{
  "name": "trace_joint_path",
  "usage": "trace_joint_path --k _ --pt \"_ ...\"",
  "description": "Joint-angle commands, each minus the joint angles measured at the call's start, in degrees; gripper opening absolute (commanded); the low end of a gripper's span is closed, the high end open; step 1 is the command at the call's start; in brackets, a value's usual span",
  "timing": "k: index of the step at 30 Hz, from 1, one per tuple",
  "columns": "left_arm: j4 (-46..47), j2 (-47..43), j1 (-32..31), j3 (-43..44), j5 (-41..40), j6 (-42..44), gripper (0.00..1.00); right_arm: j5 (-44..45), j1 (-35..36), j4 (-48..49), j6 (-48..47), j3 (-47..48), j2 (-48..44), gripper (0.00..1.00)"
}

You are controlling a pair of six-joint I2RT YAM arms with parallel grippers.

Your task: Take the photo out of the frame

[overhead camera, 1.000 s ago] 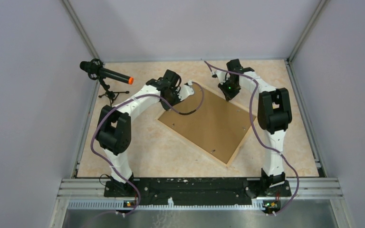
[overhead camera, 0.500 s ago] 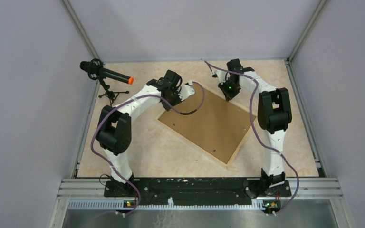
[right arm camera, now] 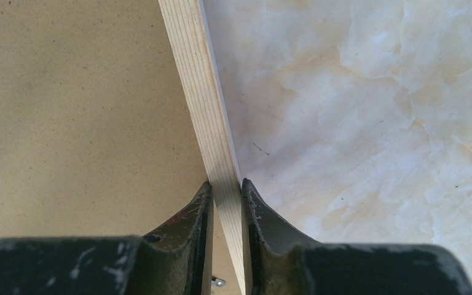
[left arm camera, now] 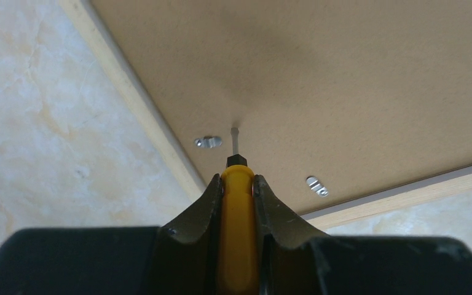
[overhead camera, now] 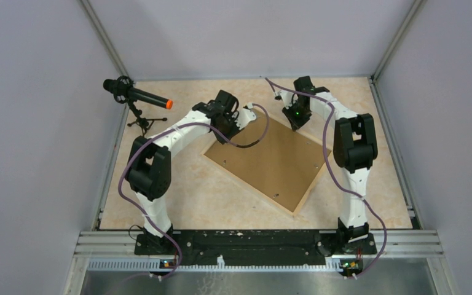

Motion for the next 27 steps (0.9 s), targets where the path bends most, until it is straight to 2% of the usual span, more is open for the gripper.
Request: trace_joint_path --k 1,4,7,11,16,20,27 --pt "1.4 1.5 -1.4 2.7 6.2 -2.7 0.0 -3.2 -0.1 -5.9 3.3 0.4 1.0 0.19" --pt "0.0 0.7 -1.4 4.2 7.2 -4.1 0.0 -3.8 -0.1 -7.4 3.9 2.9 0.9 0.24" --pt "-0.6 -1.9 -1.4 4.7 9.3 -5.0 0.0 -6.2 -1.1 -8.6 4.8 6.3 -0.2 0.35" --pt "-1.4 -6.3 -1.4 5.1 14.0 -5.6 0.0 -14.4 -3.1 -11.0 5.6 10.6 -3.7 0.48" --pt "-3.3 -12.0 -0.9 5.1 22.2 -3.6 0.0 -26.4 -3.5 -17.7 3.5 16.5 -8.0 0.71" --pt "-0.4 -17.4 -0.9 0.9 26.0 -0.7 0.0 -34.9 -2.0 -26.0 1.5 20.0 -9.2 0.73" --pt "-0.9 -21.2 -0.9 0.5 39.8 3.1 0.0 -47.0 4.1 -29.0 -0.7 9.7 -17.5 0.68"
